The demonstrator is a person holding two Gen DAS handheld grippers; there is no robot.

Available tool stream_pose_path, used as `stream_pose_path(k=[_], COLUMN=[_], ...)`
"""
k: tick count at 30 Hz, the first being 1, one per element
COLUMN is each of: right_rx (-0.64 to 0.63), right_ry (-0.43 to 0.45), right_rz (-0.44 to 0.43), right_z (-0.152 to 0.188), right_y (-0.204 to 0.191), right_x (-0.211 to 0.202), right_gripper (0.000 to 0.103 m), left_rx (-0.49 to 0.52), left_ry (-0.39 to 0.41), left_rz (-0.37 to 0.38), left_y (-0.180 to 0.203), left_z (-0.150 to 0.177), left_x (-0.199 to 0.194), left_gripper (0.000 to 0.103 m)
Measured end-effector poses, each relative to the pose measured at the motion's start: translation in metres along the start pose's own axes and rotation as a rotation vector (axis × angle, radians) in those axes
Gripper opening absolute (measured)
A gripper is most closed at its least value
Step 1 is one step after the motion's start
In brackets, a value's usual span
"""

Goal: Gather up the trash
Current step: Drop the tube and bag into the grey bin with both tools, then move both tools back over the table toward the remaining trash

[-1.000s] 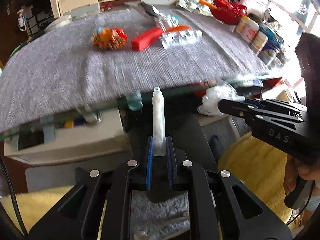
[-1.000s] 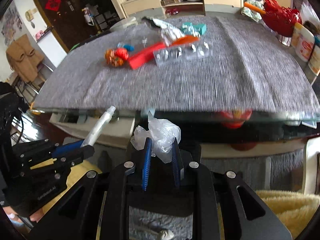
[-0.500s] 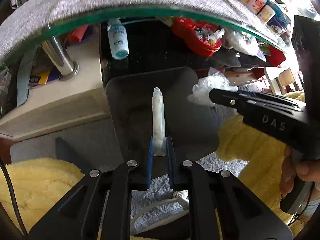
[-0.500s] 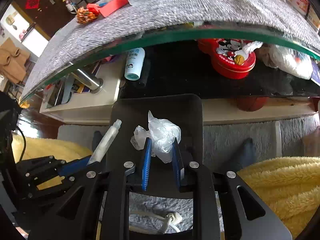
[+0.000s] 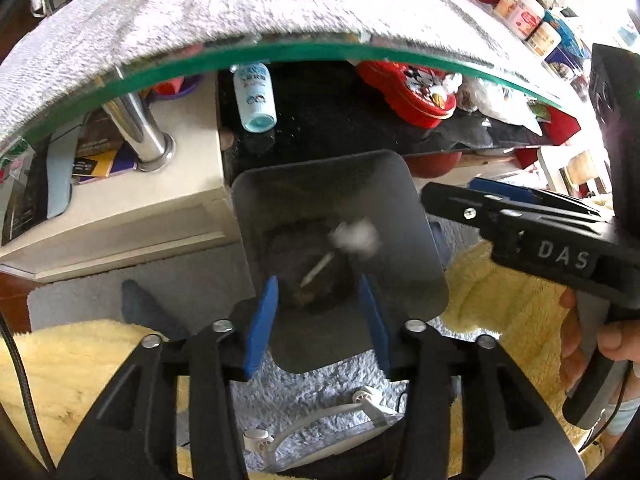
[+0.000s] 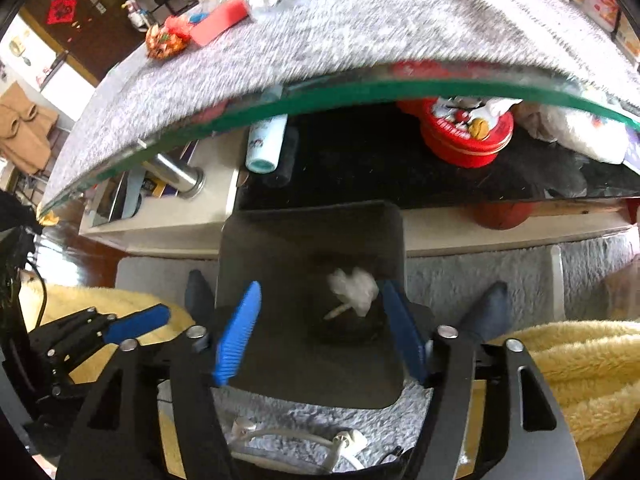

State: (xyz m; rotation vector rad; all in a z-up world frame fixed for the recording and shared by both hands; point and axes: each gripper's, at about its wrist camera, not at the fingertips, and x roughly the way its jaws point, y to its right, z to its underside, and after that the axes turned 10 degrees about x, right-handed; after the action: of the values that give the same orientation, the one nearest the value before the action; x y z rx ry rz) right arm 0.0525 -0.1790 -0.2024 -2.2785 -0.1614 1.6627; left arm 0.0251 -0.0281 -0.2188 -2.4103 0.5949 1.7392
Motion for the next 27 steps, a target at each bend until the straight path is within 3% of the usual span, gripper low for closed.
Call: stream_pose_path(k=[5,10,19,27], right_rx=[0.027,0.032,0.0,0.002], right_ry=[0.062,0.102,0.181,0.225], right_rz=[0.027,0.021,0.039,0.039], right_z=[-0.014,-0.031,-0.066,-0.107], right_y=[0.006,0.007,-0.004,-0.014], right_x=[-0.022,-0.043,-0.07,-0.063], right_gripper=[0.094,0.095,0.095,0.095], left_rx=[0.002,-0.004,-0.019,-0.039], left_ry=[0.039,0.09,0.163,0.206], left_rz=[-0.045,-0.081,-0.126,-0.162], left_y=[-0.007,-0.016,-0.032,-0.062], left_z=[-0.009,-0.02,-0.049,-0.085], left_x=[-0.018,-0.041,-0.076,-0.087], left_gripper=[0.072,0.085,0.088,0.089])
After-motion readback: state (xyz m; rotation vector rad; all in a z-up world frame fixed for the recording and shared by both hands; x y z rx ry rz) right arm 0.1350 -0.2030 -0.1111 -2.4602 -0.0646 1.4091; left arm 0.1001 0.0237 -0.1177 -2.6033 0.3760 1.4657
